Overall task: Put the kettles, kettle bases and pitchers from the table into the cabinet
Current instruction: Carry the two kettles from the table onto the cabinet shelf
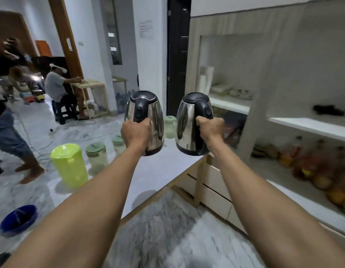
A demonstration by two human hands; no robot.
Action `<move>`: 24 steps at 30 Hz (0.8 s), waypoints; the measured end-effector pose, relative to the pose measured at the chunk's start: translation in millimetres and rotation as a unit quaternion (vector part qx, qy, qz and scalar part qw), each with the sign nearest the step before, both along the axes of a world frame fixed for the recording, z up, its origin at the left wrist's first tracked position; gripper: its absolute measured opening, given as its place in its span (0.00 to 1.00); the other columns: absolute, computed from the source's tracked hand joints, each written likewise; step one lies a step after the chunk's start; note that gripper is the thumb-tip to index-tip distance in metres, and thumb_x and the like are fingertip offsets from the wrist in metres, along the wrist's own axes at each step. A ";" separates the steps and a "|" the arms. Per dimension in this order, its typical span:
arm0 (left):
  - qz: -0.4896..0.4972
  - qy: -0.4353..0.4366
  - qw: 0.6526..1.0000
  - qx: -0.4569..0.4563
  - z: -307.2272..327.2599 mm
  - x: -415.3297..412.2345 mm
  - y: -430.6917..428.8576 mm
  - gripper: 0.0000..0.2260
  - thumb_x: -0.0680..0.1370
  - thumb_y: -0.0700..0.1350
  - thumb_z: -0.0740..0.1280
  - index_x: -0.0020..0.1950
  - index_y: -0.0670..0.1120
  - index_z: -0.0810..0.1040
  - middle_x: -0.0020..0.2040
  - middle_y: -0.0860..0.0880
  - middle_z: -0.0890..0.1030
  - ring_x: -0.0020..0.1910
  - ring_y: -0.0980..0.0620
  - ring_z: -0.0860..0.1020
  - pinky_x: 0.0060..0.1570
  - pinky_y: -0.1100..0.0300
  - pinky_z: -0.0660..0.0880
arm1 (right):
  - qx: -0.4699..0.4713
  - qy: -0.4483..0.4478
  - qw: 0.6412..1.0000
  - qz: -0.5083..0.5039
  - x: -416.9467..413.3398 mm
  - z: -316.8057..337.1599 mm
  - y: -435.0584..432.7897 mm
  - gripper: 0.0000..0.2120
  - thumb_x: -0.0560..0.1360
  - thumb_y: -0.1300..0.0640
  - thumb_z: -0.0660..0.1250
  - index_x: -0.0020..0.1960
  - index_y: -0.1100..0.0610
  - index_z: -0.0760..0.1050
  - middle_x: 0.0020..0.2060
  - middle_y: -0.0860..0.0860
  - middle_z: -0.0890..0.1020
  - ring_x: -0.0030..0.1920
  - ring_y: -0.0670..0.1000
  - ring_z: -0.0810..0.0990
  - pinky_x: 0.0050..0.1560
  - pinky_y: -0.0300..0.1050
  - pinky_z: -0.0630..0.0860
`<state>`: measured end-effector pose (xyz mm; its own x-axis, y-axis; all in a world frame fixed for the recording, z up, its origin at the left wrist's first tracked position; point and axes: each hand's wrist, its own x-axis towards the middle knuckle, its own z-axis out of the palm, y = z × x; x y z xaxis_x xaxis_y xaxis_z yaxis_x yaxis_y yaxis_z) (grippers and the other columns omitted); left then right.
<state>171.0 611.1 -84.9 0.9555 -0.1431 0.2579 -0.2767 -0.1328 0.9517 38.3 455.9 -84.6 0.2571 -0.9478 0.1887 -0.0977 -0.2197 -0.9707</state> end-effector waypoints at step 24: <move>-0.348 -0.030 0.936 -0.035 40.7 -227.0 -203.4 0.09 0.68 0.49 0.69 0.31 0.46 0.78 0.28 0.49 0.78 0.31 0.48 0.76 0.31 0.59 0.70 | -0.043 0.004 0.949 -0.312 -295.3 32.3 -99.9 0.12 0.55 0.46 0.69 0.29 0.54 0.75 0.28 0.53 0.78 0.31 0.56 0.75 0.31 0.47 0.69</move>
<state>-56.0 407.7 -44.2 0.6205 -0.7069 0.3394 -0.3254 0.1617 0.9317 -257.1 356.0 -52.4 -0.3481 -0.8970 0.2725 -0.2422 -0.1948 -0.9505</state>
